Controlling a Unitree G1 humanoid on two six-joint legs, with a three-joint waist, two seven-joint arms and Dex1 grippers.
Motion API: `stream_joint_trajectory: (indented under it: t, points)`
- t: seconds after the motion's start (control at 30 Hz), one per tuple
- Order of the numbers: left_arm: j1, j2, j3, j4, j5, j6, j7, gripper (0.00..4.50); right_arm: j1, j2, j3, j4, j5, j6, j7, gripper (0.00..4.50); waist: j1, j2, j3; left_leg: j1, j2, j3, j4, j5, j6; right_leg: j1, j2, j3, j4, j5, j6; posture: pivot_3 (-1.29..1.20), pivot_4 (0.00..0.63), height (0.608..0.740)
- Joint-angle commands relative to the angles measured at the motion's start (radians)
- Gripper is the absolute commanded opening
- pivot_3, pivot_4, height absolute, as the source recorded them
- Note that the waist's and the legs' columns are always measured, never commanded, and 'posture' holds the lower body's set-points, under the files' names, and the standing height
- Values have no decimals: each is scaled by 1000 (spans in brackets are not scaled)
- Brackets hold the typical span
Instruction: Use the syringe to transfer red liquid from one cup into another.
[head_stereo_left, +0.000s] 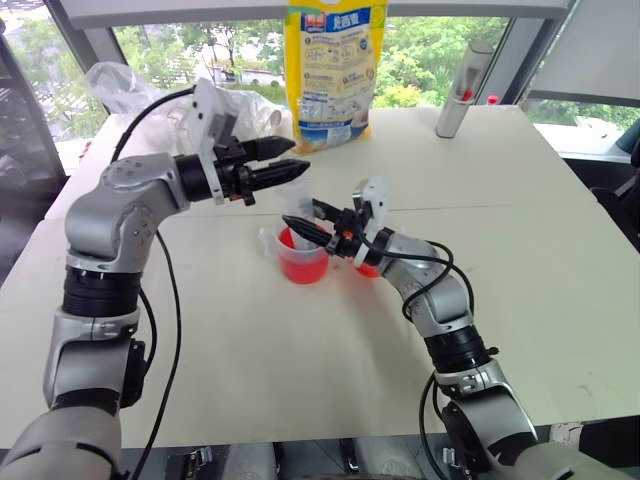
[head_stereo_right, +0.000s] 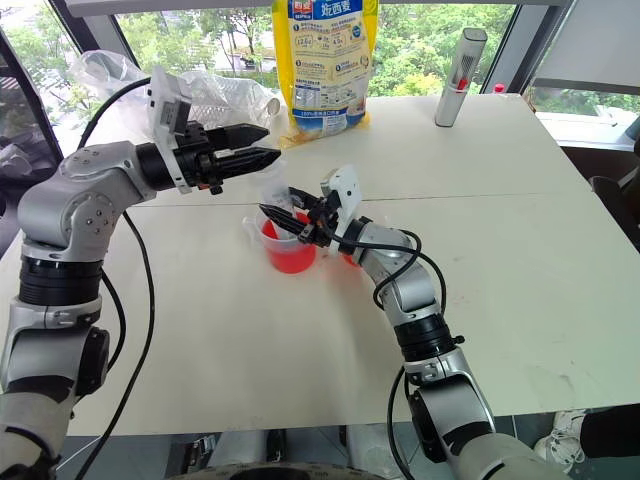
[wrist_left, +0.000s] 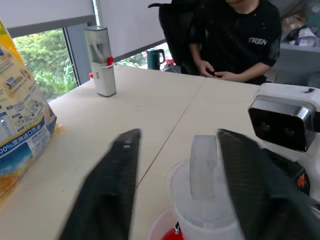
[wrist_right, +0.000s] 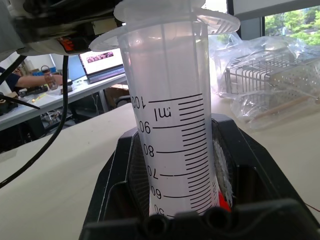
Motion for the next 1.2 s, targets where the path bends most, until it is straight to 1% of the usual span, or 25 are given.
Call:
stream_joint_trajectory:
  t: [0.03, 0.07, 0.23, 0.5, 1.2]
  points:
    - [-12, 8, 34, -35, -20, 13, -2, 139, -4, 3, 0, -28, 1, -29, 8, 1369, 0, 0, 0, 0, 0, 0, 0, 0, 0, 0, 0, 0, 0, 0, 0, 0, 150, 740]
    - [-11, 10, 33, -36, -21, 15, -3, 35, -4, 3, 0, -28, 0, -29, 7, 1369, 0, 0, 0, 0, 0, 0, 0, 0, 0, 0, 0, 0, 0, 0, 0, 0, 150, 740]
    - [-16, 18, 34, -39, -20, 17, -5, 35, -8, 4, 3, -26, 4, -21, 9, 1369, -1, 0, 0, 0, 0, 0, 0, 0, 0, 0, 0, 0, 0, 0, 0, 0, 150, 740]
    - [-85, 31, 46, 21, 8, -19, -6, 35, -8, -4, 19, -9, -11, -13, 15, 1369, 0, 0, 0, 0, 0, 0, 0, 0, 0, 0, 0, 0, 0, 0, 0, 0, 150, 740]
    - [-188, 66, 62, 115, 56, -90, -18, 35, 28, -15, 48, -11, -26, 14, 39, 1369, 0, 0, 0, 0, 0, 0, 0, 0, 0, 0, 0, 0, 0, 0, 0, 0, 150, 740]
